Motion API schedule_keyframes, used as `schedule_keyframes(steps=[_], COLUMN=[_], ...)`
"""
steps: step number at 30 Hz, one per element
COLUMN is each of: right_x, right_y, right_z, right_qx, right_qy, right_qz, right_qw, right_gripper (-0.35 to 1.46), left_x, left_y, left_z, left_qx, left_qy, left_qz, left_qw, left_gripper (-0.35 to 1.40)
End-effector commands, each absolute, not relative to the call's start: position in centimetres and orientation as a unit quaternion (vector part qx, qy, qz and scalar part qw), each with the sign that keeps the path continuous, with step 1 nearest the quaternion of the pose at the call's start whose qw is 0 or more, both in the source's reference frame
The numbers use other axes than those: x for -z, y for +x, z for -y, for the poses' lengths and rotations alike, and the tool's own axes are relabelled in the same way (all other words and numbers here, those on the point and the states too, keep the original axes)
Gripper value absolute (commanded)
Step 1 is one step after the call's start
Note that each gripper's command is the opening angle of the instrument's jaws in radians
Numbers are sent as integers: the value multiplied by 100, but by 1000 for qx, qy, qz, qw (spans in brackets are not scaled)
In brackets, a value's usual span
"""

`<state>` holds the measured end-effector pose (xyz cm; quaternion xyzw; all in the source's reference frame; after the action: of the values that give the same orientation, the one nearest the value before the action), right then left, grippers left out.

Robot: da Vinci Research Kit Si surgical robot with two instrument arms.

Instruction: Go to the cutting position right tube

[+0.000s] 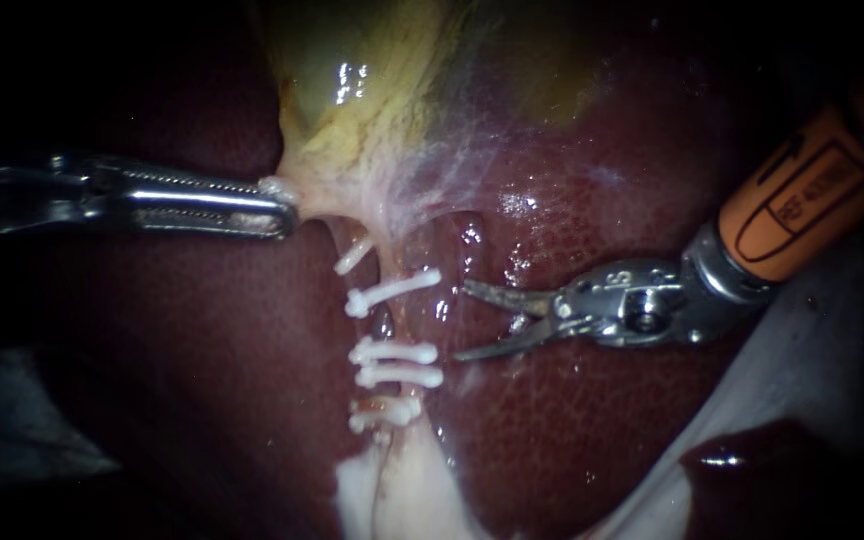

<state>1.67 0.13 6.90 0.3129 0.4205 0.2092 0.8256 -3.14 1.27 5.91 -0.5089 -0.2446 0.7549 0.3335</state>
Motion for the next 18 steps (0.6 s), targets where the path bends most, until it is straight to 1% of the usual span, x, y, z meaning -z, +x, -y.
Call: schedule_keyframes(steps=[1, 8, 14, 18], right_x=[-694, -709, -711, -711], right_y=[170, 195, 213, 219], right_z=[-13, -10, -11, -11], right_qx=[-212, -219, -216, -206], right_qy=[317, 346, 373, 390], right_qz=[-423, -434, -452, -464], right_qw=[822, 802, 781, 768], right_gripper=[143, 143, 143, 143], left_x=[-591, -592, -592, -592], left_y=[-314, -314, -314, -314], left_z=[-127, -126, -126, -126], left_qx=[-755, -755, -755, -755], left_qy=[-509, -509, -509, -509], left_qz=[245, 244, 244, 244], left_qw=[334, 333, 333, 333], left_gripper=[-35, -35, -35, -35])
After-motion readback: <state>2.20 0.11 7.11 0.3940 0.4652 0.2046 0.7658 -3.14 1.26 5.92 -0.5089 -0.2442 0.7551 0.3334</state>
